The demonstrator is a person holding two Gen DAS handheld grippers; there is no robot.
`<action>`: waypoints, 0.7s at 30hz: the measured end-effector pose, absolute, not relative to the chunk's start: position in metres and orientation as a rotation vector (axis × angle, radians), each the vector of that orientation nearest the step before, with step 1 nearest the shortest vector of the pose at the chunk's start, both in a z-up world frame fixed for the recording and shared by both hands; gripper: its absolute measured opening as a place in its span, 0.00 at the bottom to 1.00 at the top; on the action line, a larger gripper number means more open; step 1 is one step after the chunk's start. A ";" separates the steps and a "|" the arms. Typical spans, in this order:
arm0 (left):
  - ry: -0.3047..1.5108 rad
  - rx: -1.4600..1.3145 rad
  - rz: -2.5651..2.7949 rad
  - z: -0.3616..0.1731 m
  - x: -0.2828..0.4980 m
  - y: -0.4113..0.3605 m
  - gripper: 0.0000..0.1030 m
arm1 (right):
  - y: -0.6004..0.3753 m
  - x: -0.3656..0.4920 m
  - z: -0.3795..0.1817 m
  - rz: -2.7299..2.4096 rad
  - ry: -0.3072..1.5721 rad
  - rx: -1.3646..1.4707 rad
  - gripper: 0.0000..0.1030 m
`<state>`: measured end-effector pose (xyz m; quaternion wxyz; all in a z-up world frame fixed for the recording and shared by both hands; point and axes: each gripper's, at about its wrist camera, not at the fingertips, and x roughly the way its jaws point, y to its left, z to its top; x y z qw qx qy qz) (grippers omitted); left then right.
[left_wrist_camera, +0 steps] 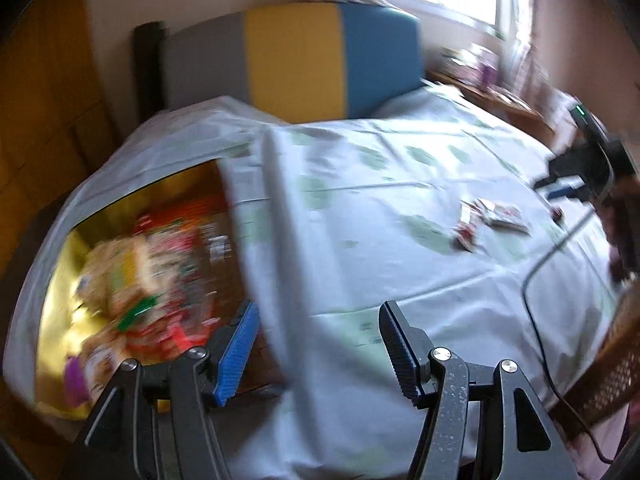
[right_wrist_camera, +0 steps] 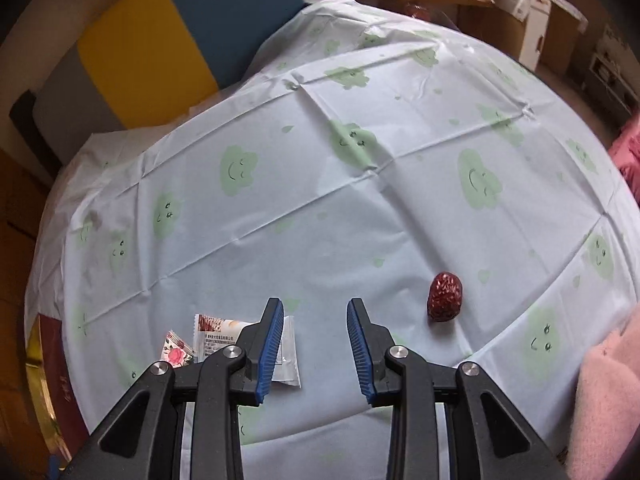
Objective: Organize snacks
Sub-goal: 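Withdraw both tools from the tray back over the remaining snacks, then grasp the pink rose milk candy with the left tool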
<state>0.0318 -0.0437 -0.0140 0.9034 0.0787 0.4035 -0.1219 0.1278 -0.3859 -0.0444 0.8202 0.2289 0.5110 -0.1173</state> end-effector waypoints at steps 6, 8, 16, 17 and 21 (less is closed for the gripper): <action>0.874 0.235 -0.351 -0.023 0.059 -0.097 0.61 | -0.387 0.125 -0.047 -0.249 1.082 0.507 0.33; 0.889 0.241 -0.393 -0.026 0.067 -0.113 0.61 | -0.389 0.125 -0.046 -0.246 1.077 0.518 0.35; 0.932 0.350 -0.526 -0.046 0.109 -0.184 0.60 | -0.394 0.123 -0.045 -0.241 1.062 0.567 0.35; 0.938 0.353 -0.530 -0.048 0.113 -0.187 0.60 | -0.394 0.123 -0.046 -0.238 1.062 0.568 0.35; 0.973 0.365 -0.556 -0.058 0.129 -0.209 0.58 | -0.393 0.123 -0.045 -0.225 1.059 0.575 0.35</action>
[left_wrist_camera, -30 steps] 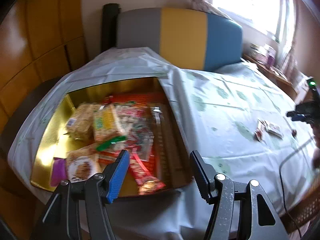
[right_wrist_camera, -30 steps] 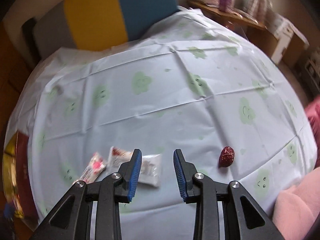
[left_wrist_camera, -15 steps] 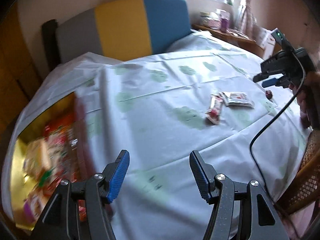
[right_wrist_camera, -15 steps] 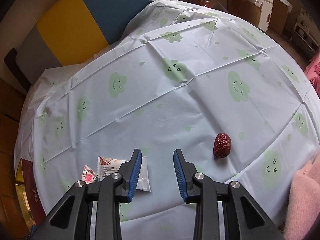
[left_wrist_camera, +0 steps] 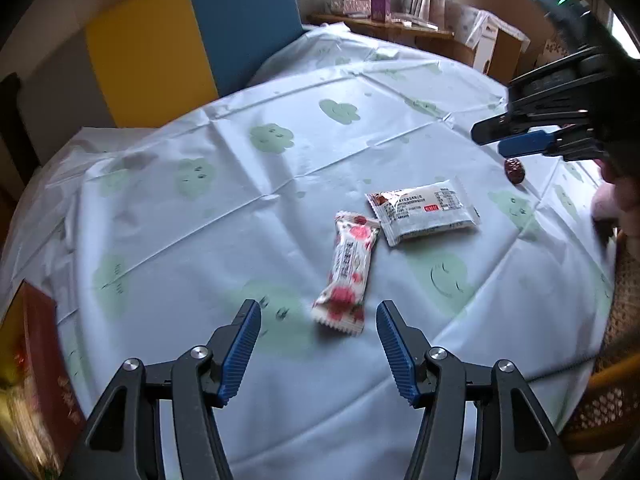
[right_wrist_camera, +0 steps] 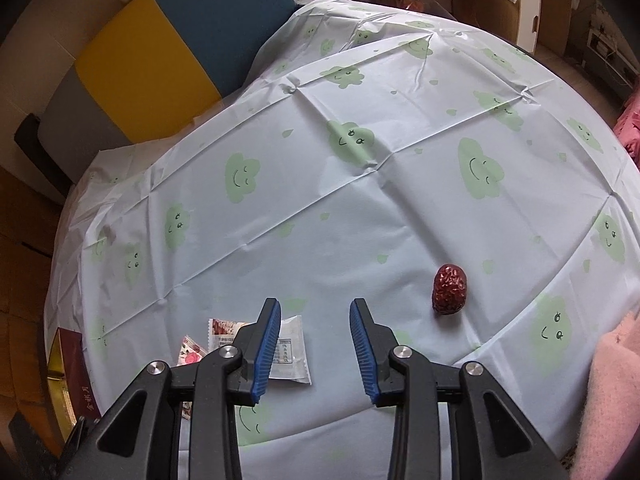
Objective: Organize snacks
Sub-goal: 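Grasp the pink rose milk candy with the left tool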
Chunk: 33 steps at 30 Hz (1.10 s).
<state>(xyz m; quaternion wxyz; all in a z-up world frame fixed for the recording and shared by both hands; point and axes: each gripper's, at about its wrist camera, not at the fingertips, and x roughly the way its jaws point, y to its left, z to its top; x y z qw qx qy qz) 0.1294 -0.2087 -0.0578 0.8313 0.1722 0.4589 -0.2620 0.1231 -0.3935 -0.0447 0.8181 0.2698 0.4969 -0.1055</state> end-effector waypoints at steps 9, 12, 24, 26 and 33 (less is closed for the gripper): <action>0.992 0.372 -0.583 -0.077 0.148 -0.241 0.24 | -0.393 0.126 -0.046 -0.215 1.059 0.583 0.35; 0.991 0.334 -0.565 -0.076 0.145 -0.236 0.18 | -0.392 0.127 -0.045 -0.211 1.060 0.576 0.35; 0.961 0.109 -0.409 -0.078 0.094 -0.128 0.23 | -0.381 0.131 -0.051 -0.157 1.102 0.553 0.35; 0.946 0.110 -0.414 -0.078 0.091 -0.125 0.23 | -0.375 0.132 -0.051 -0.136 1.114 0.533 0.35; 0.903 0.129 -0.428 -0.082 0.086 -0.128 0.23 | -0.345 0.140 -0.054 -0.023 1.169 0.427 0.38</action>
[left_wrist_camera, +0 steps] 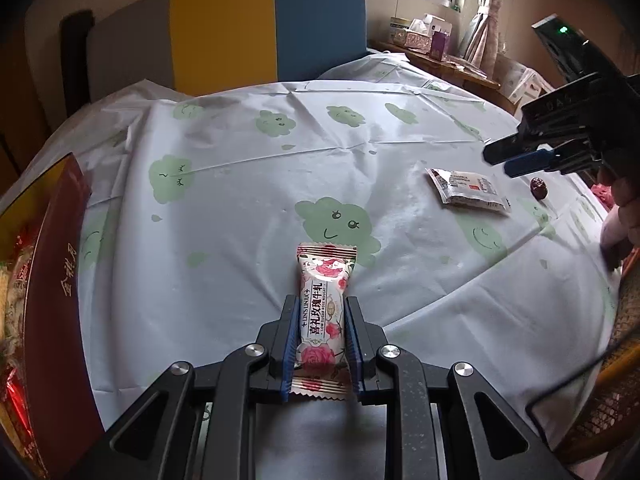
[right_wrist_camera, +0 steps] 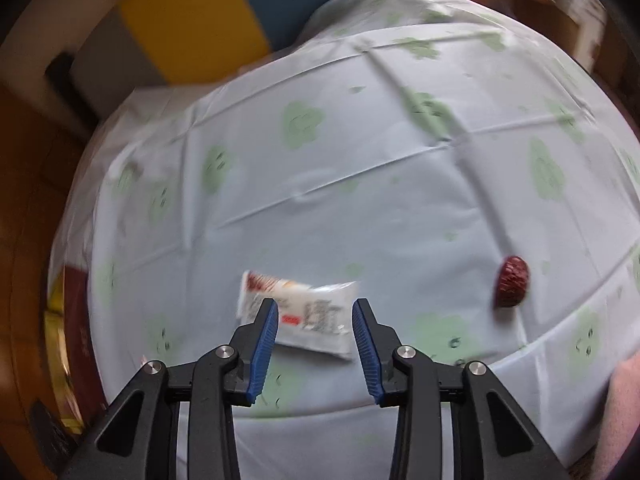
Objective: Organize snacks
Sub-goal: 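Grasp the pink rose milk candy with the left tool, then grasp the white sachet pack with the right tool while the left tool holds the candy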
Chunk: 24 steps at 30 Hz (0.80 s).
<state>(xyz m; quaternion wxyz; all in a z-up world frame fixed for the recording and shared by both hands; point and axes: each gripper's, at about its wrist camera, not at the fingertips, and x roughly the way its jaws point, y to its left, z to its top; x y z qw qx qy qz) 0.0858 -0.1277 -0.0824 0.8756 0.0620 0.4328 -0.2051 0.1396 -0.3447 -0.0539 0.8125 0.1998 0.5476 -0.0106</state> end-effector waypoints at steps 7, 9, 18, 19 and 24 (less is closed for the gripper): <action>0.913 0.094 -0.440 -0.083 0.087 -0.122 0.23 | -0.269 0.153 -0.044 0.223 1.243 -0.108 0.70; 0.913 0.091 -0.441 -0.083 0.087 -0.121 0.23 | -0.254 0.156 -0.046 0.223 1.249 -0.282 0.70; 0.917 0.071 -0.445 -0.083 0.087 -0.119 0.23 | -0.255 0.187 -0.090 0.262 1.381 -0.369 0.72; 0.917 0.070 -0.443 -0.083 0.087 -0.119 0.23 | -0.260 0.189 -0.091 0.262 1.382 -0.330 0.71; 0.912 0.075 -0.428 -0.084 0.086 -0.120 0.23 | -0.271 0.176 -0.085 0.243 1.348 -0.224 0.37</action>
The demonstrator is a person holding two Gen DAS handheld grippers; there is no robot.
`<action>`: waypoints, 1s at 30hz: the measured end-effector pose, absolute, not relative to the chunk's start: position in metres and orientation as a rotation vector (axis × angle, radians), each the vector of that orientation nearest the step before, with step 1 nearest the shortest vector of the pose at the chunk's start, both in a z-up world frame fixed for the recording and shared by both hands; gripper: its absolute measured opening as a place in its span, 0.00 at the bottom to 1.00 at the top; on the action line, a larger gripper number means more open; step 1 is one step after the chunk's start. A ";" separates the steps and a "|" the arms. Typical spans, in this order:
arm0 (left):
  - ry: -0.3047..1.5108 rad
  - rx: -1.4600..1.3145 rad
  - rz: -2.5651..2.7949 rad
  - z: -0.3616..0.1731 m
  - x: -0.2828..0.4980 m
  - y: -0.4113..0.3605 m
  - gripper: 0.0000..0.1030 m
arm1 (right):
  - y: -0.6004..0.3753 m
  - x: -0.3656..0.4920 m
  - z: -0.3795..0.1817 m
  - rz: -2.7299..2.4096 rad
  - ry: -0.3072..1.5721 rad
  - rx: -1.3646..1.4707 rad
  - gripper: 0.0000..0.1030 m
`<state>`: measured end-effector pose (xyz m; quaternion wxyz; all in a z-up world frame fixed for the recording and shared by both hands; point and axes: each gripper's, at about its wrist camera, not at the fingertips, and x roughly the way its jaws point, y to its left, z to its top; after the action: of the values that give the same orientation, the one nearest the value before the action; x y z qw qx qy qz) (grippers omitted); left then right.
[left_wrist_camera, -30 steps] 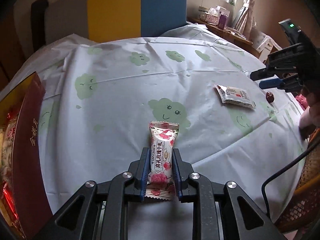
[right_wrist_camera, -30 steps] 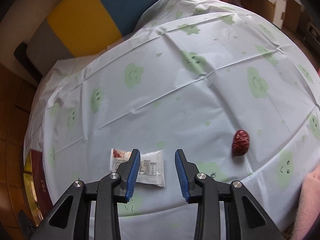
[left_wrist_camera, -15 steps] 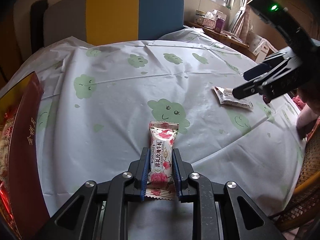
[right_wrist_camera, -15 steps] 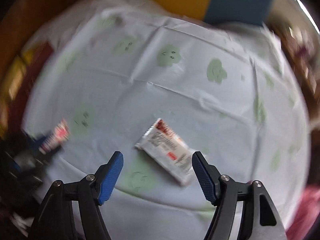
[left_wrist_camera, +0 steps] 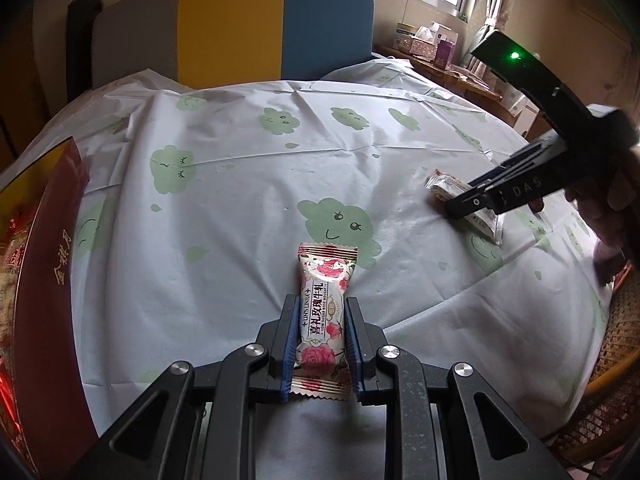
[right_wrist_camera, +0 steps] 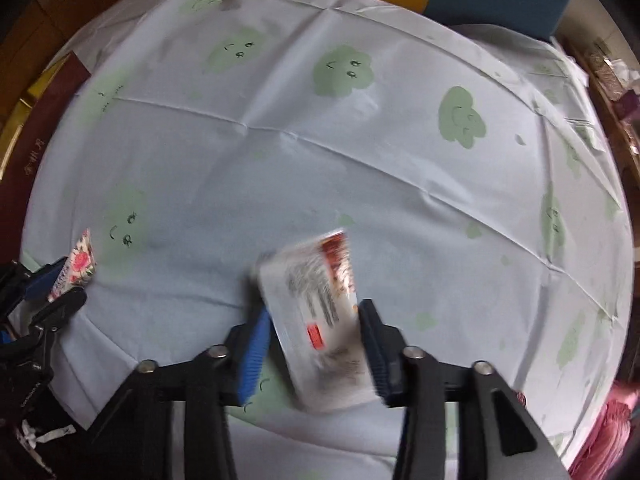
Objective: Organize snacks
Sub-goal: 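Grasp the white sachet pack with the right tool while the left tool holds the candy, then lift the white sachet pack with the right tool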
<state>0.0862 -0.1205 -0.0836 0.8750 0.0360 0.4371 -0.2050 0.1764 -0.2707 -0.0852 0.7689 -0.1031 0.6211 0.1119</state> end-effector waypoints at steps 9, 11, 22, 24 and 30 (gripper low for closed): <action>0.925 0.107 -0.422 -0.080 0.086 -0.125 0.20 | -0.245 0.154 -0.073 0.248 1.301 -0.111 0.34; 0.939 0.096 -0.422 -0.077 0.085 -0.122 0.20 | -0.243 0.152 -0.078 0.249 1.308 -0.099 0.35; 0.966 0.060 -0.461 -0.070 0.057 -0.104 0.20 | -0.259 0.157 -0.081 0.295 1.320 0.035 0.44; 0.976 0.051 -0.457 -0.073 0.056 -0.099 0.20 | -0.280 0.162 -0.079 0.303 1.315 0.071 0.47; 0.990 0.011 -0.462 -0.077 0.057 -0.094 0.20 | -0.319 0.165 -0.054 0.278 1.198 0.245 0.61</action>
<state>0.0574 -0.0940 -0.0770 0.8545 0.0051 0.4706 -0.2198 0.1651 -0.3193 -0.0544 0.8099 0.1145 0.5604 0.1300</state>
